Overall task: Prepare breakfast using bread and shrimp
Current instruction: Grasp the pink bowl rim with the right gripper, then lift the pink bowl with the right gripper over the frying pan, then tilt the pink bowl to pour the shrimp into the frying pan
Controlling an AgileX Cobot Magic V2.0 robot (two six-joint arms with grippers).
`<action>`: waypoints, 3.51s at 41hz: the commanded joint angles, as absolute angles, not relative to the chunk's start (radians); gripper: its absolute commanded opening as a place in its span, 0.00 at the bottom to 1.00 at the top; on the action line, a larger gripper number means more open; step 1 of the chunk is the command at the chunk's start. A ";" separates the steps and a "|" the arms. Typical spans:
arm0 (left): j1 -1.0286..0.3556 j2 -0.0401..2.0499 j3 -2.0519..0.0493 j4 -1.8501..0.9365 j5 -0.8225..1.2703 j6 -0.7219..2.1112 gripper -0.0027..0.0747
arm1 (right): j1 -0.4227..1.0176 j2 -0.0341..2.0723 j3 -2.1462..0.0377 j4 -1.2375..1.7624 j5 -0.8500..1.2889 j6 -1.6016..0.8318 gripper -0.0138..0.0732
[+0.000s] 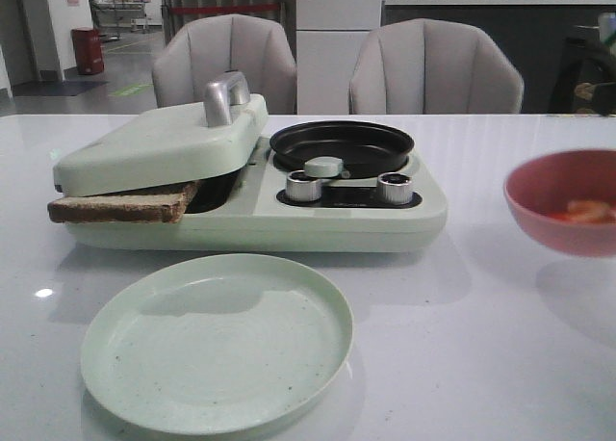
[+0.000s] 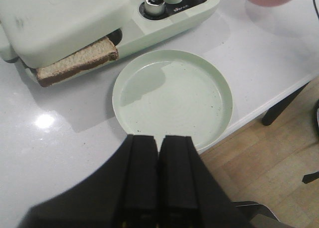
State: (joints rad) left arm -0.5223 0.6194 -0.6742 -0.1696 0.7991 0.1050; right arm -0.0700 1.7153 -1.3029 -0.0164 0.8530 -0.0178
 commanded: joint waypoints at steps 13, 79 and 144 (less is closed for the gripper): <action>-0.526 0.618 -0.704 -0.185 0.734 0.095 0.16 | 0.273 1.639 -1.728 -0.536 0.955 0.073 0.21; -0.526 0.618 -0.704 -0.185 0.734 0.095 0.16 | 0.744 2.161 -1.939 -1.812 1.183 0.482 0.21; -0.526 0.618 -0.704 -0.185 0.734 0.095 0.17 | 0.727 2.096 -1.944 -1.812 1.202 0.356 0.21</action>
State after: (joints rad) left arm -0.5223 0.6194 -0.6742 -0.1696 0.7999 0.1050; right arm 0.7305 2.1889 -1.9151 -1.6942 1.1553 0.3630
